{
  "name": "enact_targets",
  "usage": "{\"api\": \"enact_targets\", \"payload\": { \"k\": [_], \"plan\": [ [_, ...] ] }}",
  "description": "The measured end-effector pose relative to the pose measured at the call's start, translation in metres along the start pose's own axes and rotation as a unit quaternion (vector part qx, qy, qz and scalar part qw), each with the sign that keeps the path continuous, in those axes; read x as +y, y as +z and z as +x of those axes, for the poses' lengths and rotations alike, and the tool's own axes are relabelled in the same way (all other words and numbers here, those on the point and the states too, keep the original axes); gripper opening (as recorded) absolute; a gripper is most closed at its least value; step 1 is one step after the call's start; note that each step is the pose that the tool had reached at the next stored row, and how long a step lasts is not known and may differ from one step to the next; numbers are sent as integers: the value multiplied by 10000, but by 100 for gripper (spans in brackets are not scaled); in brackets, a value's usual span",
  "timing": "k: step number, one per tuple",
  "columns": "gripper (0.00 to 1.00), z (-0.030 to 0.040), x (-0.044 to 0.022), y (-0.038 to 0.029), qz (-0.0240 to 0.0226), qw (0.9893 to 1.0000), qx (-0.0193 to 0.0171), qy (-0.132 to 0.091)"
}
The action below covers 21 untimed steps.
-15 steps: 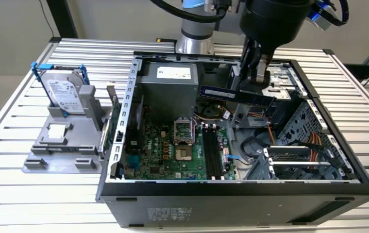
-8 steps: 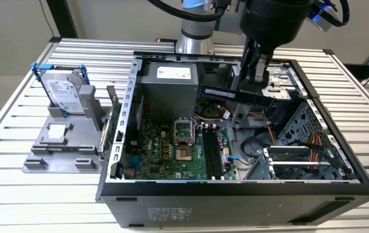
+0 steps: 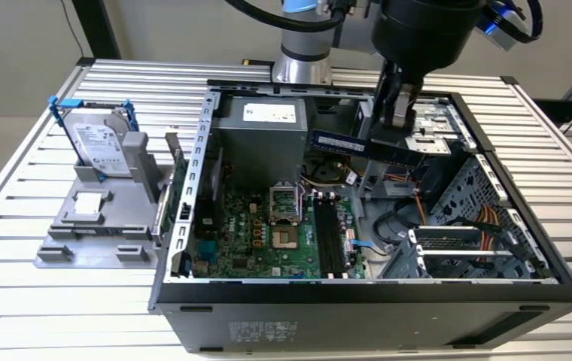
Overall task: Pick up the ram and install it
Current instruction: 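Insert the ram into the slot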
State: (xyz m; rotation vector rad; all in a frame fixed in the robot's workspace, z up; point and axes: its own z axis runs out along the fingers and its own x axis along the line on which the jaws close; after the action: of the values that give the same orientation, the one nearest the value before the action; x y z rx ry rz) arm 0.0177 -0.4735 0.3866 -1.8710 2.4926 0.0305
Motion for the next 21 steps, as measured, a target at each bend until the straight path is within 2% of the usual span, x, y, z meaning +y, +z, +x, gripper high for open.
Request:
{"api": "enact_targets", "payload": {
  "k": [12, 21],
  "plan": [
    [0, 0, 0, 0, 11, 9994, 1, 353],
    [0, 0, 0, 0, 16, 9988, -1, 497]
  ]
}}
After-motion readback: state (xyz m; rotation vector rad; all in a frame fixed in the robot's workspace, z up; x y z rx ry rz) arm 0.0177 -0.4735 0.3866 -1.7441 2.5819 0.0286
